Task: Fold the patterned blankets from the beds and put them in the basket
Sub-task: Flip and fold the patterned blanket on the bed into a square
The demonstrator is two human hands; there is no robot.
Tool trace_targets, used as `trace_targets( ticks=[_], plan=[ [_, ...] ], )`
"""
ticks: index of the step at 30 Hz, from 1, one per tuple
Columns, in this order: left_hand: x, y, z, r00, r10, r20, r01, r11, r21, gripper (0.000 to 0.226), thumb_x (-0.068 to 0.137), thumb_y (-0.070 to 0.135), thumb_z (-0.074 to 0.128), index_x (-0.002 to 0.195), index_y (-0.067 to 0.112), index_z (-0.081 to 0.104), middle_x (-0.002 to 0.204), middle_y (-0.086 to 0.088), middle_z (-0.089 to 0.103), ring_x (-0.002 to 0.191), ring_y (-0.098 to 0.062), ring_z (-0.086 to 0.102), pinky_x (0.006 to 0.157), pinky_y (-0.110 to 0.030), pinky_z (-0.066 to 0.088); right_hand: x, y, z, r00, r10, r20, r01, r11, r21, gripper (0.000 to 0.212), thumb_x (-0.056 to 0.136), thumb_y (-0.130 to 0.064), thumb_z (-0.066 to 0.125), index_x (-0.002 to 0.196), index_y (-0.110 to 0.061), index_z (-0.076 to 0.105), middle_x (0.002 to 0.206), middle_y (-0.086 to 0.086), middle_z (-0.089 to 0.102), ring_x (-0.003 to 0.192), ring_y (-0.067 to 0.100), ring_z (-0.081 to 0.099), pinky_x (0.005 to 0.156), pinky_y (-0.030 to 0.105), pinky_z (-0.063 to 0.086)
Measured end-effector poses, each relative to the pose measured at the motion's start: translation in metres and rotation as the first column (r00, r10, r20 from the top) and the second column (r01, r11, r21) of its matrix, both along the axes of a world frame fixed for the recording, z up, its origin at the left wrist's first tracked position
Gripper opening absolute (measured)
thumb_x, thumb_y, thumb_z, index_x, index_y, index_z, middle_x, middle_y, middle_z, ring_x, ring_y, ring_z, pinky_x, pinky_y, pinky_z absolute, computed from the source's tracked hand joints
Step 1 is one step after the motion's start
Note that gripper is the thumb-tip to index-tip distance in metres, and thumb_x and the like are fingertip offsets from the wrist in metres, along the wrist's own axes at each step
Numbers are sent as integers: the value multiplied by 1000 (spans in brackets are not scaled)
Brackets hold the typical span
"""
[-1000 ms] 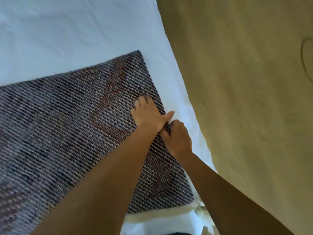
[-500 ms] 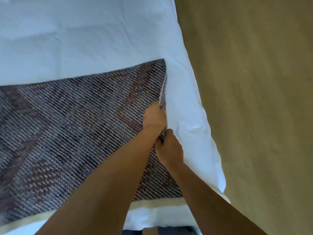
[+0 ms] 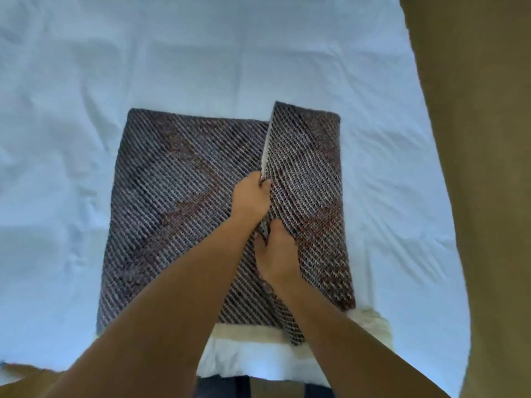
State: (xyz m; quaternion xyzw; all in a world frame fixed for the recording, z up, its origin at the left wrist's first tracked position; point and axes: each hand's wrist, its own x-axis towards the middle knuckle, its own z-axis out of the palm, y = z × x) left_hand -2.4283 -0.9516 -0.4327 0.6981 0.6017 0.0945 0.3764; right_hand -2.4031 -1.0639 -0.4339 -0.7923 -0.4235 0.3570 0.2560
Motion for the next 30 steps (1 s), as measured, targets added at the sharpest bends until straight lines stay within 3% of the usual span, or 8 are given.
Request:
trace_targets(
  ticks=[4, 11, 15, 18, 21, 23, 26, 30],
  plan=[
    [-94, 37, -12, 999, 43, 0, -43, 999, 11, 34, 98, 25, 42, 65, 20, 34, 59, -1, 36, 49, -14, 31, 44, -27, 23, -92, 39, -11, 999, 17, -27, -17, 1000, 11, 12, 93, -18, 51, 93, -10, 42, 69, -5, 40, 59, 14, 42, 50, 28, 28],
    [-213, 92, -10, 995, 101, 28, -104, 987, 127, 23, 96, 22, 46, 80, 9, 56, 74, 1, 51, 69, -16, 45, 59, -26, 27, -218, 99, -12, 984, 13, -179, 7, 994, 111, 15, 91, -11, 53, 102, -1, 50, 96, 16, 60, 87, 27, 58, 73, 39, 47],
    [-247, 107, -9, 987, 131, 98, -147, 971, 189, 22, 95, 21, 47, 83, 7, 60, 80, -3, 56, 75, -15, 47, 57, -22, 23, -250, 113, -17, 993, 9, -115, 6, 992, 127, 18, 91, -13, 50, 104, -1, 49, 96, 19, 60, 86, 30, 56, 73, 35, 40],
    [-268, 101, -20, 977, 175, 119, -188, 976, 107, 19, 94, 26, 48, 79, 15, 49, 79, -1, 52, 74, -16, 46, 59, -23, 25, -265, 111, -25, 993, 31, -113, -22, 996, 84, 18, 90, -13, 51, 103, 0, 50, 99, 16, 59, 87, 26, 55, 75, 34, 43],
    [-284, 79, -35, 981, 172, 88, -167, 984, -66, 20, 91, 30, 53, 99, 12, 54, 89, 2, 52, 81, -15, 46, 69, -25, 32, -274, 97, -35, 991, 135, -23, -135, 991, 17, 24, 88, -11, 56, 109, 0, 53, 110, 17, 57, 103, 27, 55, 92, 36, 45],
    [-290, 61, -41, 979, 172, 107, -160, 980, -116, 27, 88, 26, 57, 109, 10, 53, 93, 4, 52, 83, -13, 46, 70, -24, 33, -276, 88, -36, 980, 195, -38, -195, 981, -6, 31, 85, -9, 58, 114, 1, 51, 113, 18, 56, 105, 28, 54, 93, 36, 45],
    [-300, 38, -44, 959, 259, 112, -242, 959, -148, 18, 86, 28, 57, 98, 15, 52, 81, 9, 51, 75, -11, 46, 56, -21, 31, -275, 81, -31, 958, 262, -114, -265, 964, -13, 41, 84, -5, 59, 123, 3, 47, 122, 18, 47, 111, 28, 51, 98, 35, 43],
    [-318, -1, -48, 955, 294, 26, -283, 937, -204, 27, 85, 35, 57, 67, 23, 39, 65, 7, 45, 60, -8, 41, 49, -22, 26, -262, 47, -21, 923, 376, 85, -359, 919, -166, 36, 84, -26, 60, 111, -5, 48, 113, 12, 48, 102, 28, 51, 83, 37, 46]
  ],
)
